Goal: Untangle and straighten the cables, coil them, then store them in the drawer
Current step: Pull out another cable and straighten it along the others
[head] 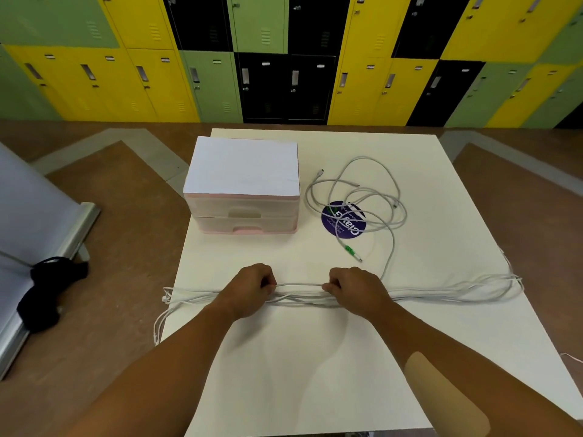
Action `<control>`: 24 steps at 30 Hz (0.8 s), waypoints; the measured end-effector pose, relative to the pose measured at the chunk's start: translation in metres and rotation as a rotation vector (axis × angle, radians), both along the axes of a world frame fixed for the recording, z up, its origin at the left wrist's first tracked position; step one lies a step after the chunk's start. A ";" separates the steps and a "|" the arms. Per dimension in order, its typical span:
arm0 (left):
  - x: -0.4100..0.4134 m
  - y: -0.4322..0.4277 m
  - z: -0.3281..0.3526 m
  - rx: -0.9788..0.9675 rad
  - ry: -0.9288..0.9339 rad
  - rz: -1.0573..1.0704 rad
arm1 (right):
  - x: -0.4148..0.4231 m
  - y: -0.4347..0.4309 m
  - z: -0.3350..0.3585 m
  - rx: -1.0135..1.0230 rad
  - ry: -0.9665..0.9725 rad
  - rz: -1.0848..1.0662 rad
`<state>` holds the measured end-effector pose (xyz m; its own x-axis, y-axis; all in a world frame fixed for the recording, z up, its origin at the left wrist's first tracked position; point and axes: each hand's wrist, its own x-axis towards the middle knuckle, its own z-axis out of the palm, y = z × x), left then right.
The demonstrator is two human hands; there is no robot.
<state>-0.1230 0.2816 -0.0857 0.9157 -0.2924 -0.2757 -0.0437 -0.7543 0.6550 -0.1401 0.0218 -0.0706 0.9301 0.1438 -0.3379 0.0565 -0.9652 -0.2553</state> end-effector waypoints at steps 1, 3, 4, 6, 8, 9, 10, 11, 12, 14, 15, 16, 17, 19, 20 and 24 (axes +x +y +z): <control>0.000 0.001 -0.001 0.002 0.001 0.010 | -0.001 -0.003 -0.001 0.033 0.007 0.003; -0.001 0.003 -0.002 0.011 0.008 0.012 | -0.005 -0.010 -0.001 0.106 0.035 0.004; -0.001 0.003 -0.002 0.017 0.011 0.006 | -0.006 -0.012 -0.001 0.125 0.046 0.005; 0.000 0.000 -0.002 0.028 0.007 -0.016 | -0.007 -0.014 -0.001 0.116 0.051 -0.005; 0.001 -0.003 -0.003 0.046 0.002 -0.035 | -0.009 -0.017 -0.002 0.058 0.030 -0.007; 0.001 -0.003 -0.003 0.059 0.001 -0.044 | -0.010 -0.018 -0.002 0.014 0.011 0.002; 0.001 -0.002 -0.003 0.071 0.002 -0.054 | -0.010 -0.019 -0.001 -0.026 -0.008 0.014; 0.001 -0.003 -0.004 0.082 0.001 -0.065 | -0.011 -0.022 0.000 -0.053 -0.024 0.022; 0.002 0.000 -0.004 0.094 -0.002 -0.077 | -0.011 -0.022 0.001 -0.066 -0.036 0.032; 0.003 0.001 -0.004 0.140 -0.026 -0.127 | -0.010 -0.021 0.003 -0.050 -0.042 0.046; 0.006 -0.001 -0.003 0.169 -0.048 -0.156 | -0.010 -0.022 0.004 -0.034 -0.037 0.052; 0.008 -0.005 -0.002 0.189 -0.066 -0.176 | -0.011 -0.022 0.004 -0.019 -0.033 0.058; 0.009 -0.010 0.000 0.190 -0.075 -0.187 | -0.011 -0.022 0.004 -0.007 -0.032 0.062; 0.013 -0.024 0.006 0.183 -0.098 -0.214 | -0.012 -0.022 0.003 0.017 -0.042 0.070; 0.015 -0.033 0.009 0.190 -0.124 -0.238 | -0.012 -0.022 0.002 0.030 -0.048 0.070; 0.016 -0.076 0.012 0.243 -0.223 -0.360 | -0.012 -0.020 0.001 0.073 -0.069 0.067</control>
<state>-0.1074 0.2061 -0.0733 0.8129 -0.5525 -0.1842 -0.4486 -0.7957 0.4070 -0.1523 0.0014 -0.0698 0.9384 0.2281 -0.2597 0.1399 -0.9377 -0.3181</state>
